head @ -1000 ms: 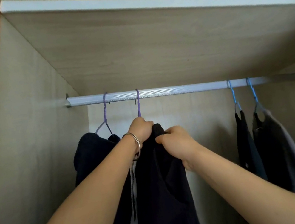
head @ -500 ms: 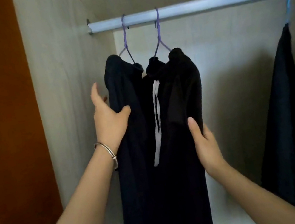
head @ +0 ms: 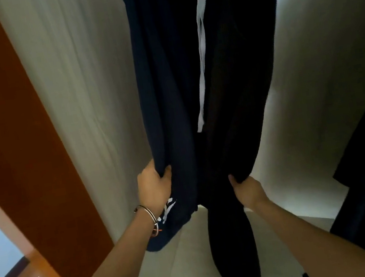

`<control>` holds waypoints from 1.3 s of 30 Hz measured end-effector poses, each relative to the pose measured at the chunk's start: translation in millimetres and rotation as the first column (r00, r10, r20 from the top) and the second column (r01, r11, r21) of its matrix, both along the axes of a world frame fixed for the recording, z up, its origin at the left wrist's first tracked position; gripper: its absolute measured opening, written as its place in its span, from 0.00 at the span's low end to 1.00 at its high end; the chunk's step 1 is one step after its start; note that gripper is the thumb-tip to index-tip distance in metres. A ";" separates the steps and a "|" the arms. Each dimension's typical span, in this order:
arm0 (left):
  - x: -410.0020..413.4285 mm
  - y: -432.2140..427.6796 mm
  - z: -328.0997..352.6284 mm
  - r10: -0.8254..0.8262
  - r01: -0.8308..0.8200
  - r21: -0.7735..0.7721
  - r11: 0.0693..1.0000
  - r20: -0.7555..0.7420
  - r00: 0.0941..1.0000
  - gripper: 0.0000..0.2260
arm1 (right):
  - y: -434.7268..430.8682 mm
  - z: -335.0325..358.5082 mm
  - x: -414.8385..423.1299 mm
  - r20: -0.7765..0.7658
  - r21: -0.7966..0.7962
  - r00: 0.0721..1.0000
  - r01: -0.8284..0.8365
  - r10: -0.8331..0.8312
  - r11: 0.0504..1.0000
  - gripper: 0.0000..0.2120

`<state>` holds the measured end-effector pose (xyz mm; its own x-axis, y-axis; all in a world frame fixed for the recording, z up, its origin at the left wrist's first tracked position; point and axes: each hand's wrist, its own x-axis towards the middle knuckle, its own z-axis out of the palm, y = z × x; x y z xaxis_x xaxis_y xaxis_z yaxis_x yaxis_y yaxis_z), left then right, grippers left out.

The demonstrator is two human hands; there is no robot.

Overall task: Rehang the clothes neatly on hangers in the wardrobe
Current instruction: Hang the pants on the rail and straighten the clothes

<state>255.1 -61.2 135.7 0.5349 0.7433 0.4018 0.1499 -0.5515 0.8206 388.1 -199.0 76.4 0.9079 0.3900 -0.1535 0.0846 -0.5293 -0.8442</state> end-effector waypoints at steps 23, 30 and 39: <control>-1.1 3.0 7.6 -0.272 0.276 0.014 0.961 0.223 0.936 0.36 | -10.2 8.5 -14.5 -0.067 -0.161 0.971 -0.239 0.231 0.958 0.61; 1.3 -32.0 121.7 -0.269 0.178 0.224 0.958 0.495 0.826 0.41 | -53.8 144.0 -22.5 0.254 0.021 0.895 -0.384 0.366 0.923 0.18; -14.1 -84.2 224.7 -0.194 -0.170 0.533 0.829 0.559 0.806 0.33 | -145.0 300.6 -48.5 0.798 0.414 0.557 -0.227 -0.232 0.882 0.19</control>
<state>241.1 -145.3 360.4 0.0767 0.3017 0.9503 -0.2502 -0.9168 0.3112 339.6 -344.1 377.0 0.5399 0.1967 0.8184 0.8417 -0.1389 -0.5218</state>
